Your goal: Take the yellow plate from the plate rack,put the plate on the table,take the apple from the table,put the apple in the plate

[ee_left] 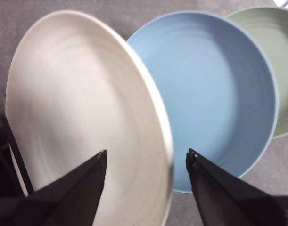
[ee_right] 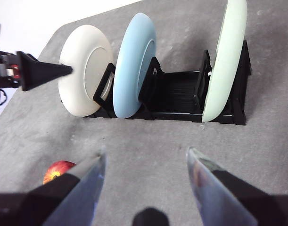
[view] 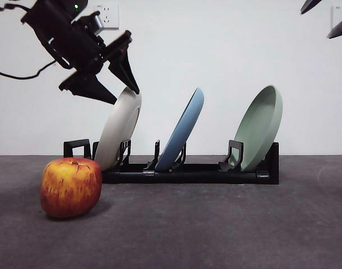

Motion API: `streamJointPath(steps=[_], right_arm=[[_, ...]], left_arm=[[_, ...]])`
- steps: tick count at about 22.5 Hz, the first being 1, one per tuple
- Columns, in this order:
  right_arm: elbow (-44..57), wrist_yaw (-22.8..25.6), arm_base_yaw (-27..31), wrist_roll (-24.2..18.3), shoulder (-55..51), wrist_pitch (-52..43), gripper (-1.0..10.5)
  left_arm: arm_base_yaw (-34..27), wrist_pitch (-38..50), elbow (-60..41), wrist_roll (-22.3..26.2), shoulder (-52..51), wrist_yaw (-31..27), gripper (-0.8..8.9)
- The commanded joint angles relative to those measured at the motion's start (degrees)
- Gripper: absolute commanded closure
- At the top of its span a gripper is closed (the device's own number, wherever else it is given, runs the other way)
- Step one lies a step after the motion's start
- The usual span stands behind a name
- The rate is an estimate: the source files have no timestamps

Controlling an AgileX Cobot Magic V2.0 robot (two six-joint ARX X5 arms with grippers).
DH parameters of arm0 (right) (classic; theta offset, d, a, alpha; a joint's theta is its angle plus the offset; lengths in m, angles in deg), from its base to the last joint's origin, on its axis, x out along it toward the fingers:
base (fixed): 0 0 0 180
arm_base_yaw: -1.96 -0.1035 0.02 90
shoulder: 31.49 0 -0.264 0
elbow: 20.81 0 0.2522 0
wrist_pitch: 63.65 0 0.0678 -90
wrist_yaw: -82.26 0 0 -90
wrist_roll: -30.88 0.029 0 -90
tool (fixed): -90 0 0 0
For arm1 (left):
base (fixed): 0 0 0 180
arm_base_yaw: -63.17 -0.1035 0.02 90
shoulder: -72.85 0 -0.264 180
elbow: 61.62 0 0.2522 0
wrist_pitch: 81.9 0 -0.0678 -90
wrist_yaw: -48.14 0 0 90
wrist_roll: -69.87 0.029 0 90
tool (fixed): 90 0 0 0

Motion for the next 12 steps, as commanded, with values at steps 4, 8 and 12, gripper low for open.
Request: streamJointPath(steps=[4, 8, 12], right_arm=[[-0.2, 0.2, -0.2, -0.5, 0.1, -0.4, 6.6], [-0.2, 0.3, -0.2, -0.5, 0.1, -0.4, 6.6], [-0.2, 0.3, -0.2, -0.5, 0.1, -0.4, 6.6]], left_arm=[[0.7, 3.3, 0.0, 1.2, 0.3, -1.1, 7.71], [0.9, 3.0, 0.0, 1.7, -0.3, -0.9, 8.26], [1.9, 2.3, 0.2, 2.7, -4.2, -0.3, 8.22]])
